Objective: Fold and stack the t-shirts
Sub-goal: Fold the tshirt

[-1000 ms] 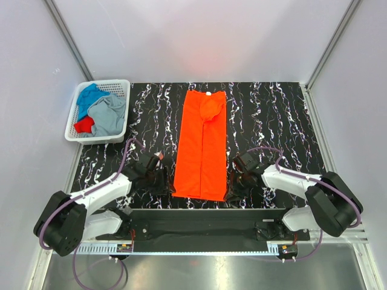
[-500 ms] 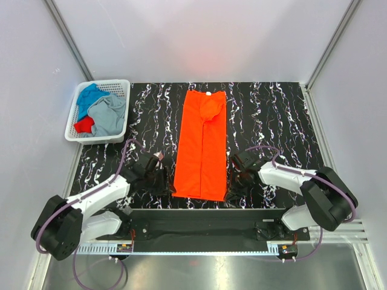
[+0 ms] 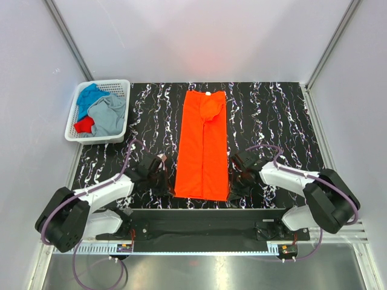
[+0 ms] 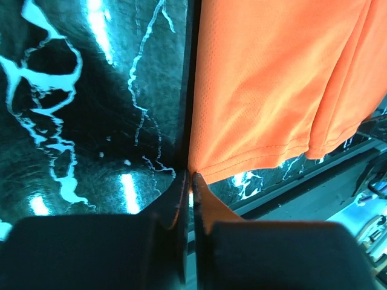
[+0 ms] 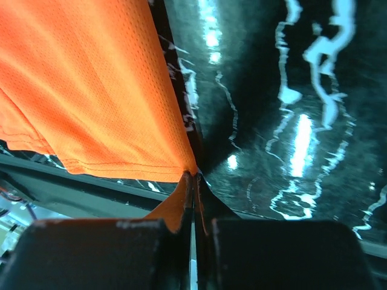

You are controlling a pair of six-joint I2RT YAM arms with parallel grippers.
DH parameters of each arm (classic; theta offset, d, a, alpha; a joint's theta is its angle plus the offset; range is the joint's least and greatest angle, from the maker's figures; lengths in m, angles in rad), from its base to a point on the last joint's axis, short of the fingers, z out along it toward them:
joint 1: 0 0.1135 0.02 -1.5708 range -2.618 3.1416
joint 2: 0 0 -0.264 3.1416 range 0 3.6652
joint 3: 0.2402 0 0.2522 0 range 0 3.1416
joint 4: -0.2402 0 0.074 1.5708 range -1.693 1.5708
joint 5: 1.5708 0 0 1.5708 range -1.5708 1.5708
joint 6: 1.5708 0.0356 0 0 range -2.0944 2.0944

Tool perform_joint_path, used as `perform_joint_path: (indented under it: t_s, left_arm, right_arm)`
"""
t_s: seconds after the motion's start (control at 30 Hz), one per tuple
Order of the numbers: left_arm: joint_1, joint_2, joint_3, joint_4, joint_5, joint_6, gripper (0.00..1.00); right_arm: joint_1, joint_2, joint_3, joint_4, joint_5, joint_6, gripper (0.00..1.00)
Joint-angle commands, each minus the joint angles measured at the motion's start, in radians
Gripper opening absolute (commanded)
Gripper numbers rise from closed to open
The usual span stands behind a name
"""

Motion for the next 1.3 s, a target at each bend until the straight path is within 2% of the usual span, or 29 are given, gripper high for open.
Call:
perform_joint_path:
  t_s: [0.0, 0.37, 0.7, 0.9, 1.27]
  left_arm:
    - [-0.023, -0.013, -0.003, 0.051, 0.017, -0.028, 0.00]
    - [-0.158, -0.062, -0.002, 0.065, -0.018, -0.167, 0.00]
    - [-0.177, 0.012, 0.064, 0.049, -0.043, -0.178, 0.00]
    - [-0.152, 0.096, 0.177, 0.022, -0.040, -0.149, 0.00]
    - [0.001, 0.280, 0.443, -0.080, -0.009, -0.032, 0.00]
  right_arm:
    - [0.011, -0.038, 0.015, -0.080, 0.093, -0.028, 0.00]
    - [0.011, -0.152, -0.020, -0.131, 0.098, -0.028, 0.00]
    - [0.011, -0.140, 0.034, -0.143, 0.116, -0.074, 0.00]
    - [0.011, -0.054, 0.150, -0.184, 0.168, -0.141, 0.00]
    - [-0.043, 0.153, 0.463, -0.261, 0.219, -0.292, 0.00]
